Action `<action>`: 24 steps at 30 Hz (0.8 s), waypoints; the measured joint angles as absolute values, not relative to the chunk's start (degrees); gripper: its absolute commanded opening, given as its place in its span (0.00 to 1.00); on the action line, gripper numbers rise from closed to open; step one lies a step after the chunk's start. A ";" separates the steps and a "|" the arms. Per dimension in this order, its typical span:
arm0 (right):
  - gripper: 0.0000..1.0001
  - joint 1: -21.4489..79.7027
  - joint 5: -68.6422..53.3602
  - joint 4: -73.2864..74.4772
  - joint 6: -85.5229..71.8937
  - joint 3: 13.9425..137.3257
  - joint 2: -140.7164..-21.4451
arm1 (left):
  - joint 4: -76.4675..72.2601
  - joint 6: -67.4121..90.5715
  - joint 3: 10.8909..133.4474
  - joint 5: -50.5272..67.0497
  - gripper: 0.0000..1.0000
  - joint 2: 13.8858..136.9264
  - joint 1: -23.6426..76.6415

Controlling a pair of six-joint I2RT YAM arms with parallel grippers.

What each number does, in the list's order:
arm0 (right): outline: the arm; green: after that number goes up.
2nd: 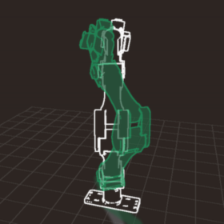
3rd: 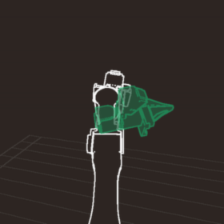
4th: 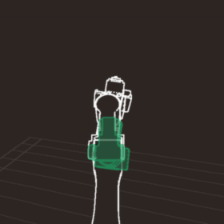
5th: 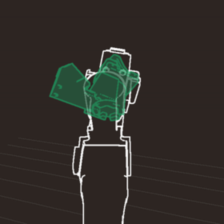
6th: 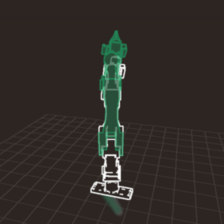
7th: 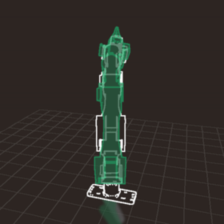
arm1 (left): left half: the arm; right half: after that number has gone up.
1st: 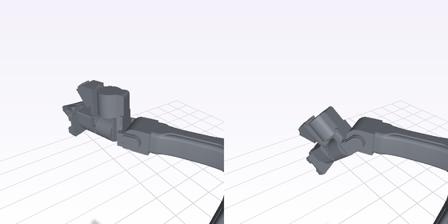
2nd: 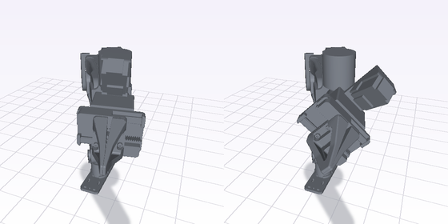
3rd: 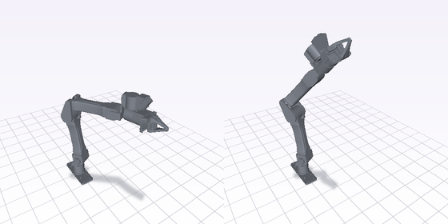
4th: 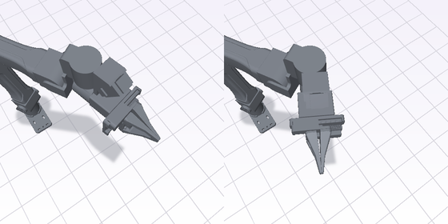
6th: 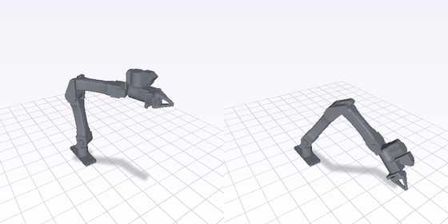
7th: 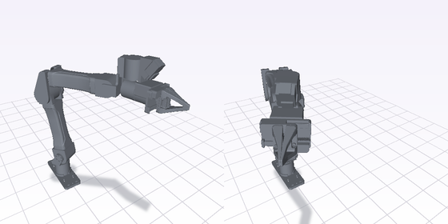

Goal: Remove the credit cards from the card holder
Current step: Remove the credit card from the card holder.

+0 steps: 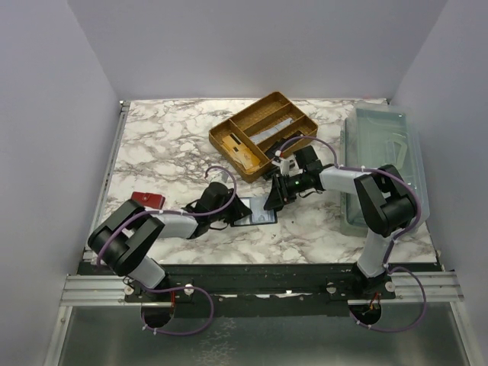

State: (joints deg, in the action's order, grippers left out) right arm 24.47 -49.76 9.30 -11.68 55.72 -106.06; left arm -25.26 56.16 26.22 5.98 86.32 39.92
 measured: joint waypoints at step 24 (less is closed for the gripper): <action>0.44 24.53 -44.82 9.89 -11.97 56.18 -103.77 | -19.73 54.19 34.30 4.05 0.00 92.68 40.16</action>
